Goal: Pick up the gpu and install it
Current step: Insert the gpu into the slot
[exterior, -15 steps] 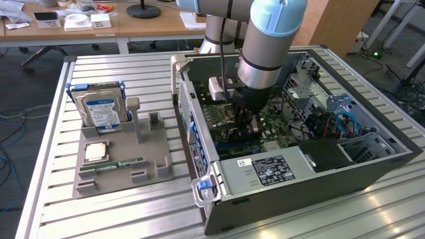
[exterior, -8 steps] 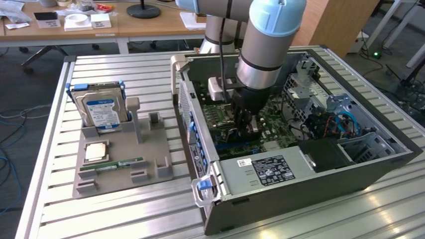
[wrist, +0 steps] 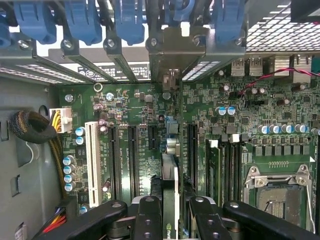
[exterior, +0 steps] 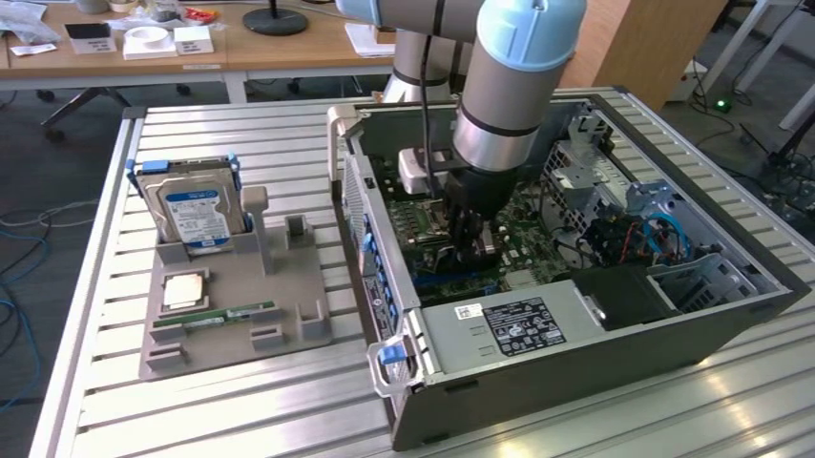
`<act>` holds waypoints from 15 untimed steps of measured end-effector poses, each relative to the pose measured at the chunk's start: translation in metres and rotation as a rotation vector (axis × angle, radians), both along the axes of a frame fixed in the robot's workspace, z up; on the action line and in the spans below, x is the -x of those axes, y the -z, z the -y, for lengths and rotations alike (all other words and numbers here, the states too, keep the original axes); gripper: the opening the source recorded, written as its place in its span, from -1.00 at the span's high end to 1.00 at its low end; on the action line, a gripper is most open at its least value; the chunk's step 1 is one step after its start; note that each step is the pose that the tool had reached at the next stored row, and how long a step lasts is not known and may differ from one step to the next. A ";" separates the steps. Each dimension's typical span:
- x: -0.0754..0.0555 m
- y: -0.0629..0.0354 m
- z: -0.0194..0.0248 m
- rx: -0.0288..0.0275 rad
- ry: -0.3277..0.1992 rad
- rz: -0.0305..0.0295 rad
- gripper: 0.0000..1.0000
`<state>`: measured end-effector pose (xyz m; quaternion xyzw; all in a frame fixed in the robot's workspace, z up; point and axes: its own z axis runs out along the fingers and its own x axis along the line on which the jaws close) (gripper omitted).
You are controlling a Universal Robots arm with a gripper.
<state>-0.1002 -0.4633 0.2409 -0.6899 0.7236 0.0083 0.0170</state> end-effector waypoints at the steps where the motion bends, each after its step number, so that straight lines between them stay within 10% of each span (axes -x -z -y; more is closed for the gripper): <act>1: 0.000 0.0003 0.0000 -0.0001 -0.001 0.0000 0.47; 15: 0.000 0.0026 0.0000 -0.0003 -0.005 0.0002 0.47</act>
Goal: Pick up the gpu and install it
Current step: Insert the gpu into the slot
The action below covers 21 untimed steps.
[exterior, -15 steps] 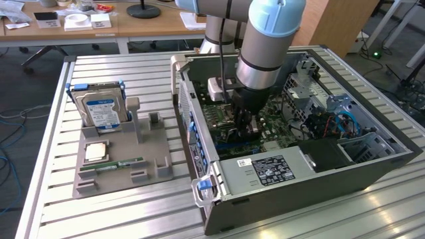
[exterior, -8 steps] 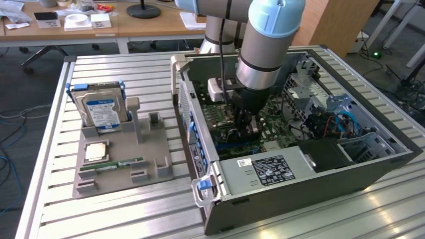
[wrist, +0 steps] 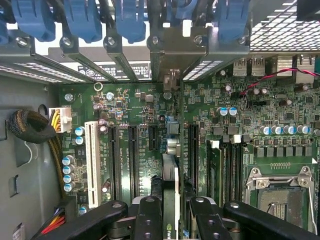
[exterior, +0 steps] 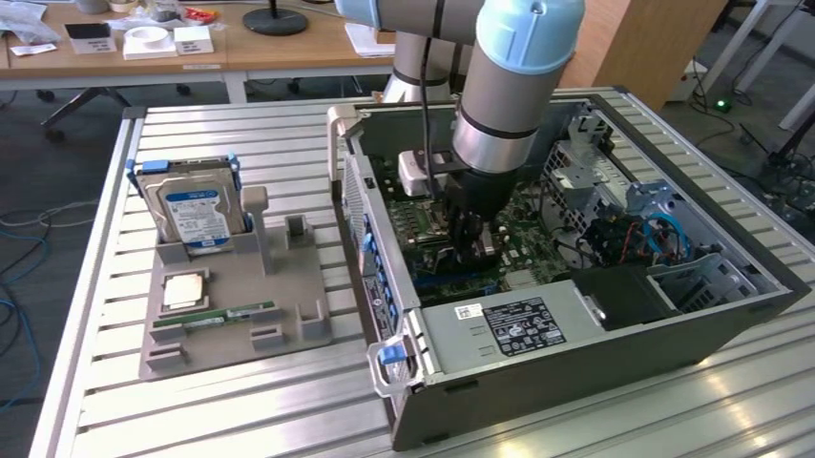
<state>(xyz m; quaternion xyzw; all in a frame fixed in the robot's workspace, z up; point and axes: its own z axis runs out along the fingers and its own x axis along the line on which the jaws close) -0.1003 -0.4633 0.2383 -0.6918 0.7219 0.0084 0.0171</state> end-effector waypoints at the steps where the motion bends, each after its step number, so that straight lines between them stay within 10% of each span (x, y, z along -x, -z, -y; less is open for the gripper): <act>1: 0.000 0.0000 0.0000 0.0000 0.000 0.0001 0.47; 21: 0.001 0.0010 0.0000 -0.0001 -0.001 0.0004 0.47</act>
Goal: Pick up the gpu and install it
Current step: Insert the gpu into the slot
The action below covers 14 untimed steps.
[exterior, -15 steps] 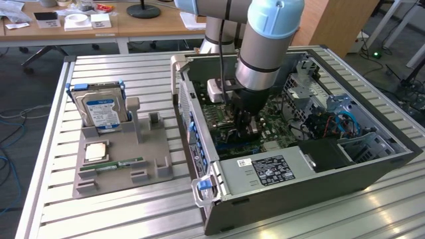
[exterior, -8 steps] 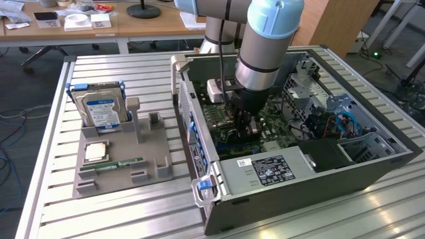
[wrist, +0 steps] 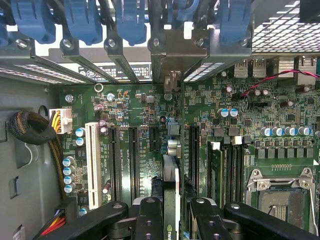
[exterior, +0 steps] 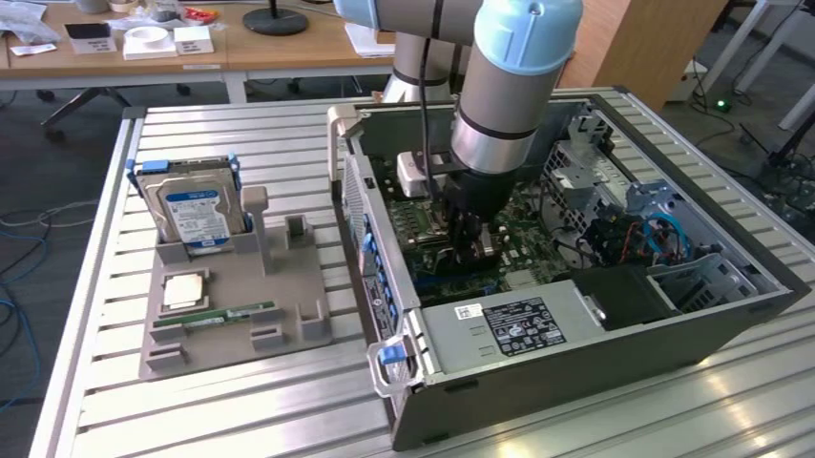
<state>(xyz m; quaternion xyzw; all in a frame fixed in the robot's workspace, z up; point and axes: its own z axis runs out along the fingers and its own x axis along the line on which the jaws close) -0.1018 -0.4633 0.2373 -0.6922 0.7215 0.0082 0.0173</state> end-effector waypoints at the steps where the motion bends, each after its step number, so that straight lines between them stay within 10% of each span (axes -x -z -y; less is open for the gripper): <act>1: 0.000 0.0000 0.0000 0.0000 0.000 0.0000 0.47; 14: 0.000 0.0000 0.0000 0.0000 0.000 -0.0001 0.47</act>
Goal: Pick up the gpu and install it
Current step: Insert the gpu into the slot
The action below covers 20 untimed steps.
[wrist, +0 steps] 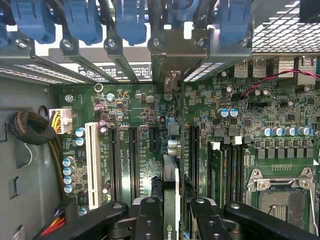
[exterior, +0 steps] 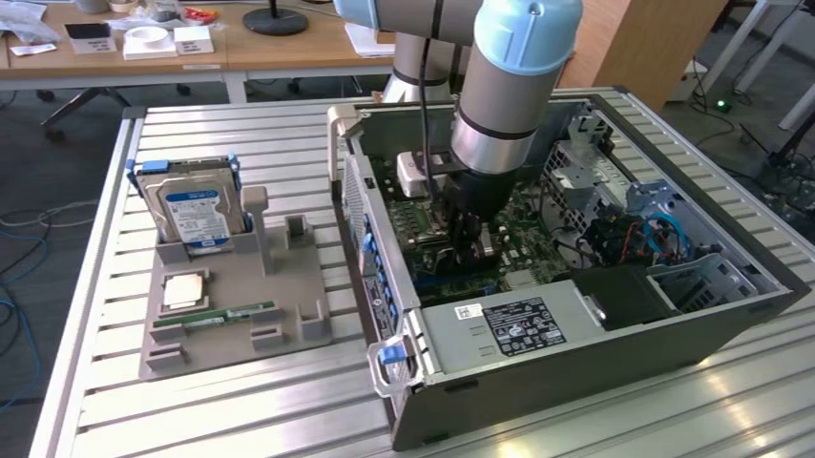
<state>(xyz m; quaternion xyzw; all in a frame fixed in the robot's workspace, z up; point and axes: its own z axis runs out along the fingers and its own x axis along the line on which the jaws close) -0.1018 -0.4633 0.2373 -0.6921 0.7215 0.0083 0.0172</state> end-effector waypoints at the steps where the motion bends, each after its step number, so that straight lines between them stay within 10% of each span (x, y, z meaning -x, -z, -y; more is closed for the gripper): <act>1: 0.000 0.0000 0.0000 0.0000 0.000 0.0000 0.47; 12: 0.000 0.0000 0.0000 0.0000 0.000 0.0000 -0.25; 20: 0.000 -0.0064 0.0000 -0.0001 0.000 0.0000 -0.25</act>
